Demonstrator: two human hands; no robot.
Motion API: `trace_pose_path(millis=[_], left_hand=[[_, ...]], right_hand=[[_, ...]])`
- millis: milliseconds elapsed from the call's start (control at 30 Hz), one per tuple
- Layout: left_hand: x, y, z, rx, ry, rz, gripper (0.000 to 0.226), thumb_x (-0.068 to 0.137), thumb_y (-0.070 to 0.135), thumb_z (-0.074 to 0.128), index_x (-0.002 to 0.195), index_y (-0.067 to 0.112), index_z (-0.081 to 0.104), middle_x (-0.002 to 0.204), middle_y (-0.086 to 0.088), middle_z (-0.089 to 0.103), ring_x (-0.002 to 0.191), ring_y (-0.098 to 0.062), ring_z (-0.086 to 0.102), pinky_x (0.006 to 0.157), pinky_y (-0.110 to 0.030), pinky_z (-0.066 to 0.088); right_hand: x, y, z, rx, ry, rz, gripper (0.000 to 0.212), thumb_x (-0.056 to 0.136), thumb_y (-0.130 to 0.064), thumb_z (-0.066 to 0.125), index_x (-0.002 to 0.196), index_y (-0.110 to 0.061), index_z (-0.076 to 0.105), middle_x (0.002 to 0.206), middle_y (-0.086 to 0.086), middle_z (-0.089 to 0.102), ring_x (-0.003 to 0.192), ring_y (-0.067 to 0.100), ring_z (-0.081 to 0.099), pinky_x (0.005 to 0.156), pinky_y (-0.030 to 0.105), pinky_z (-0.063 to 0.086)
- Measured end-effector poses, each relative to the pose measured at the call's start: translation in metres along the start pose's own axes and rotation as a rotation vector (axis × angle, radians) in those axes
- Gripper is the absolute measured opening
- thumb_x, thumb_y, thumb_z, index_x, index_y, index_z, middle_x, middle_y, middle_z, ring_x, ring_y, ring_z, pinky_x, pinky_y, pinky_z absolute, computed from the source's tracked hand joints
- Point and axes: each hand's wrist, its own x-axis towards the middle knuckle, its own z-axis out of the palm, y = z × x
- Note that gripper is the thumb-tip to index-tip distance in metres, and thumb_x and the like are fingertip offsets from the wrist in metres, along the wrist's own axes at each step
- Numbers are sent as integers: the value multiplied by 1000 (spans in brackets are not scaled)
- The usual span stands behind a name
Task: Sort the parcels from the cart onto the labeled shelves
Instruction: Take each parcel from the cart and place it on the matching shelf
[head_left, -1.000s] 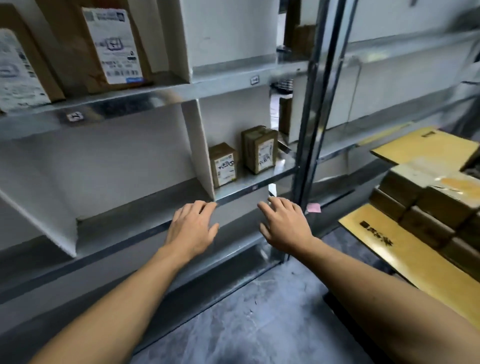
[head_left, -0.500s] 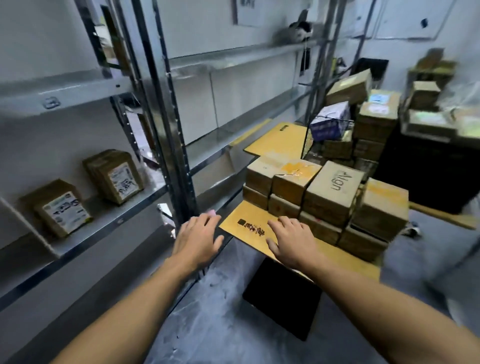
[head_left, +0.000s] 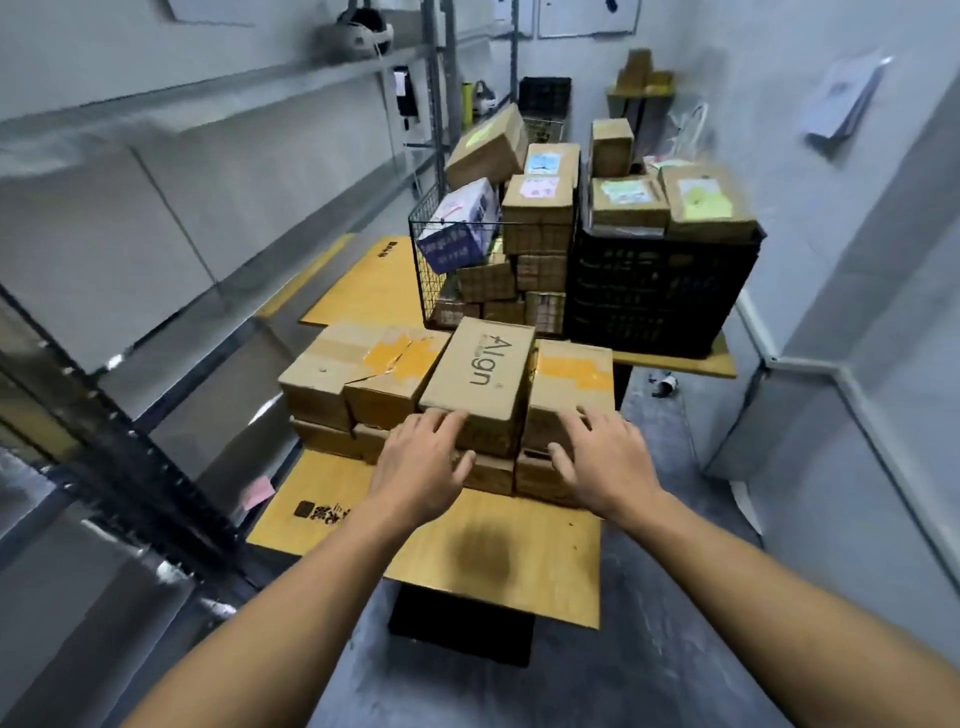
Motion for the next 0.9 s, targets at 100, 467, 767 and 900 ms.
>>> trace_pose_path(millis=[100, 467, 767, 900], left_hand=[[38, 26, 9, -26, -11, 57, 54, 97, 47, 49, 146, 31, 33, 145, 2, 45, 132, -20, 40, 109, -38, 36], [136, 42, 66, -138, -112, 191, 56, 96, 57, 40, 146, 32, 33, 141, 5, 47, 129, -16, 40, 109, -39, 34], [134, 46, 88, -265, -107, 182, 60, 91, 59, 34, 144, 31, 40, 135, 4, 51, 123, -16, 41, 106, -34, 35], [126, 61, 77, -447, -53, 157, 59, 89, 59, 39, 141, 33, 46, 133, 8, 49, 121, -8, 38, 103, -26, 34]], right_hand=[[8, 26, -2, 4, 6, 49, 45, 98, -45, 48, 137, -22, 50, 135, 5, 54, 125, 27, 48, 103, 41, 40], [56, 69, 25, 165, -54, 243, 40, 101, -46, 42, 134, -24, 46, 133, 3, 48, 116, 27, 50, 89, 38, 45], [65, 69, 47, 675, 60, 435, 43, 101, -39, 52, 142, -24, 49, 131, -1, 51, 109, 7, 46, 89, 24, 36], [62, 76, 38, 839, 169, 498, 33, 100, -34, 56, 133, -27, 55, 123, -4, 53, 110, 10, 52, 82, 21, 41]])
